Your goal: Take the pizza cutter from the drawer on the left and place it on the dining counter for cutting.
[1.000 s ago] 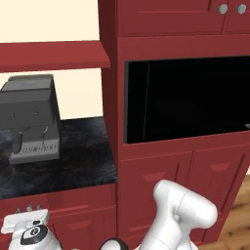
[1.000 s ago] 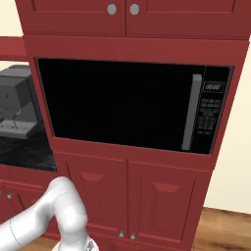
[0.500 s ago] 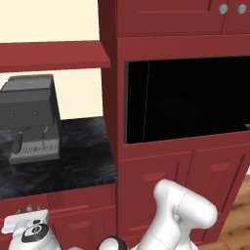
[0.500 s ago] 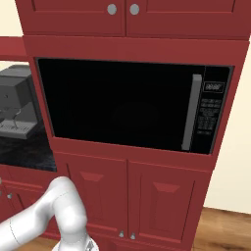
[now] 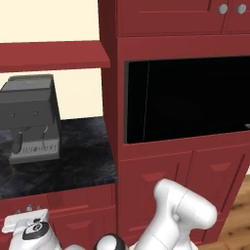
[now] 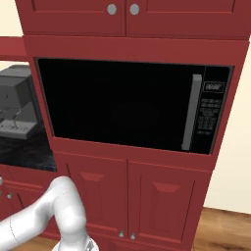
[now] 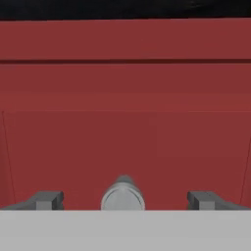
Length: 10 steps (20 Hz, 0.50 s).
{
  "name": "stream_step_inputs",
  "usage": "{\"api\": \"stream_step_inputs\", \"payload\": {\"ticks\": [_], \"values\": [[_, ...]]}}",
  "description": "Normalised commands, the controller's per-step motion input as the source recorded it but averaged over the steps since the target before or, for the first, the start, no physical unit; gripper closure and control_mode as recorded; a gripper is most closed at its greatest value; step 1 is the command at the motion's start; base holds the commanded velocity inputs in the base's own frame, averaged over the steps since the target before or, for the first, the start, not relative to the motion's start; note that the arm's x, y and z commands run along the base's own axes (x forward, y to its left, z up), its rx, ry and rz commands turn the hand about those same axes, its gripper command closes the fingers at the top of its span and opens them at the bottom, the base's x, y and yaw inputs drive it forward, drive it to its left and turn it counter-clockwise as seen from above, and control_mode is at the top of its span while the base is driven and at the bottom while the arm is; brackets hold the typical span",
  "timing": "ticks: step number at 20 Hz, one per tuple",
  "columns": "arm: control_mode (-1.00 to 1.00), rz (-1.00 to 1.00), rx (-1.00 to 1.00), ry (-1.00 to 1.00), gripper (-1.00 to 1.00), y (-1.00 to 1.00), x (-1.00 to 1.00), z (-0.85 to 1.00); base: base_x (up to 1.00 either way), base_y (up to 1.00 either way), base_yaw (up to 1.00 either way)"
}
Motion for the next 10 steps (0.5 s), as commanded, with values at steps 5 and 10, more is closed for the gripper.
{"api": "stream_step_inputs", "payload": {"ticks": [5,10], "values": [[-1.0,0.0,0.0,-0.03,-1.0,0.0,0.0,-0.54,0.0,0.0,0.0],[-1.0,0.0,0.01,-0.05,-1.0,0.0,0.07,-0.53,0.0,0.0,0.0]]}}
